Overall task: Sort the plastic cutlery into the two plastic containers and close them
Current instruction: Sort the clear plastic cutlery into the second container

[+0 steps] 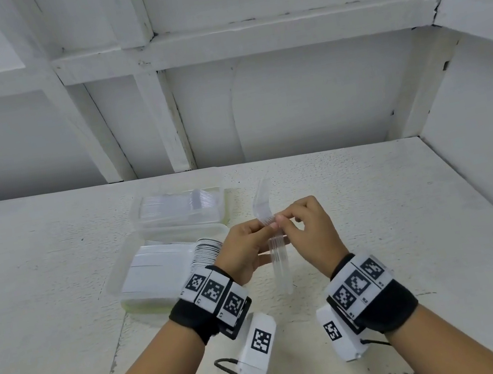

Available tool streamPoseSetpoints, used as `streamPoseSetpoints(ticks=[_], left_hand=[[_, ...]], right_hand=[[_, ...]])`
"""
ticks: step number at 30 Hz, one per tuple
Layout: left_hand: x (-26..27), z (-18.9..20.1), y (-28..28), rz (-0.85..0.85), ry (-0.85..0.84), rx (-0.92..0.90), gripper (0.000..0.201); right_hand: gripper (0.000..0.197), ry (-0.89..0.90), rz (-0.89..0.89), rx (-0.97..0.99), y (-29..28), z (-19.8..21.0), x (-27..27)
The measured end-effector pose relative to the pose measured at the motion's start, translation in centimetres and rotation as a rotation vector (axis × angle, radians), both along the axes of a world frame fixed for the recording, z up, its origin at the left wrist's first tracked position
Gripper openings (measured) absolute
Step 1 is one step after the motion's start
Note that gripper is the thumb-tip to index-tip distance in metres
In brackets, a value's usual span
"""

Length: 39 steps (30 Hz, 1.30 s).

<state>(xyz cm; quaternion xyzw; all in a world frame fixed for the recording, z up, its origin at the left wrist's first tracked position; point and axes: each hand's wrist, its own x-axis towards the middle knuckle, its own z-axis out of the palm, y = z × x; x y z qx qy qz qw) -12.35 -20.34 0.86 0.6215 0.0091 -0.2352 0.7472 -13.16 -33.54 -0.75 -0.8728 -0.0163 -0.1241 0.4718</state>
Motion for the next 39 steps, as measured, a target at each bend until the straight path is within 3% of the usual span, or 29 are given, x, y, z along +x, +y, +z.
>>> streamPoseSetpoints(ticks=[8, 11, 15, 18, 20, 23, 28, 34, 39], left_hand=[[0.5, 0.4, 0.1, -0.036, 0.010, 0.048, 0.016], [0.7, 0.7, 0.4, -0.090, 0.008, 0.093, 0.014], [1.6, 1.5, 1.2, -0.212, -0.022, 0.268, 0.012], [2.3, 2.5, 2.0, -0.275, -0.065, 0.386, 0.012], [2.6, 3.2, 2.5, -0.330, -0.108, 0.455, 0.014], [2.7, 3.9, 3.3, -0.426, -0.154, 0.541, 0.018], [2.5, 4.7, 4.2, -0.455, -0.157, 0.578, 0.017], [3.3, 5.7, 7.1, -0.605, -0.075, 0.829, 0.017], [5.3, 7.3, 9.9, -0.619, -0.081, 0.725, 0.026]], right_hand=[[0.018, 0.002, 0.225, -0.209, -2.3, 1.8, 1.4], [0.020, -0.010, 0.332, -0.408, -3.2, 3.5, 1.9], [0.015, -0.192, 0.397, -0.602, -3.8, 6.0, 2.5], [0.039, -0.374, 0.457, -0.782, -3.7, 6.5, 3.1], [0.056, -0.389, 0.549, -0.919, -3.3, 6.6, 3.6], [0.053, -0.290, 0.650, -1.041, -2.4, 7.3, 4.0], [0.042, -0.052, 0.676, -1.052, -1.9, 7.2, 3.8], [0.040, -0.040, 0.649, -0.992, -1.5, 7.2, 5.0], [0.055, -0.102, 0.677, -0.991, -0.3, 7.4, 6.6]])
